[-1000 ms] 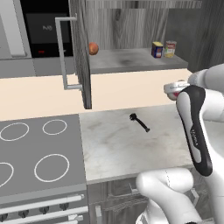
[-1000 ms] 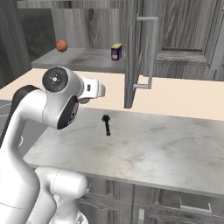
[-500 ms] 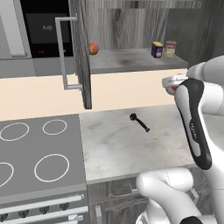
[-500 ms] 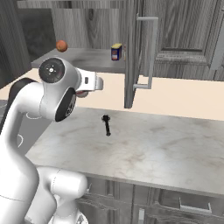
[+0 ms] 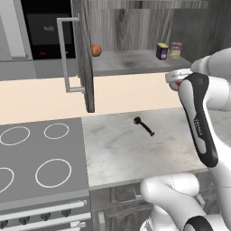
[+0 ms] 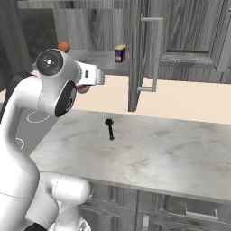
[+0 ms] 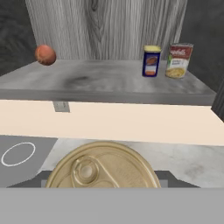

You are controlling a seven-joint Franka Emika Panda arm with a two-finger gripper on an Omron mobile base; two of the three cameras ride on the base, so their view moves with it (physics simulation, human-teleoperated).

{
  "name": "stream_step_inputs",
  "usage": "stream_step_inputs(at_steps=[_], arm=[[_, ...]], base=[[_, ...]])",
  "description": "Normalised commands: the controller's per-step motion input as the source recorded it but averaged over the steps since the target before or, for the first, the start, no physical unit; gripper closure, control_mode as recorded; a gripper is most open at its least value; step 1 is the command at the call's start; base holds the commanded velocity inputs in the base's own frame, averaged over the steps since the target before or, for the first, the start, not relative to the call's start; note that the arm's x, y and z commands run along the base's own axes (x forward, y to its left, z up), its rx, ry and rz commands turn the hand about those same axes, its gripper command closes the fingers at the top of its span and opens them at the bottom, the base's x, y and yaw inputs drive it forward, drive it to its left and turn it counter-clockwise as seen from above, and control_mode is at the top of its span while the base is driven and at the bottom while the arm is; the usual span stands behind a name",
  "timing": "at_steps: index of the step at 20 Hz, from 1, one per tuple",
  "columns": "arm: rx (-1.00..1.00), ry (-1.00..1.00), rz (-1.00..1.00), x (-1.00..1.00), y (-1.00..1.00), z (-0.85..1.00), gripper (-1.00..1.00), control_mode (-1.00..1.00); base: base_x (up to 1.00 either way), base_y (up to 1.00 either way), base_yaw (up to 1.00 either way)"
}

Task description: Pick the cans from the counter and place them in their designated side in the cabinet.

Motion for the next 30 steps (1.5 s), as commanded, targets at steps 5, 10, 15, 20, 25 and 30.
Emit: stream_step_inputs(at_steps=[5, 10, 15, 20, 25, 30], arm=[[0.00, -0.07, 0.00, 0.07, 0.08, 0.23, 1.00, -1.00], [0.00, -0.09, 0.00, 0.07, 0.05, 0.19, 1.00, -1.00], [0.00, -0.07, 0.00, 0.11, 0.03, 0.14, 1.00, -1.00], [0.00, -0.04, 0.00, 0.17, 0.01, 0.08, 1.00, -1.00], [0.00, 0.00, 0.00, 0.18, 0.00, 0.03, 1.00, -1.00], [0.00, 0.00, 0.00, 0.22, 0.00, 0.05, 1.00, -1.00]], base=[[0.00, 0.00, 0.00], [0.00, 0.00, 0.00], [0.00, 0.00, 0.00], [0.00, 0.00, 0.00], [0.00, 0.00, 0.00], [0.00, 0.00, 0.00]])
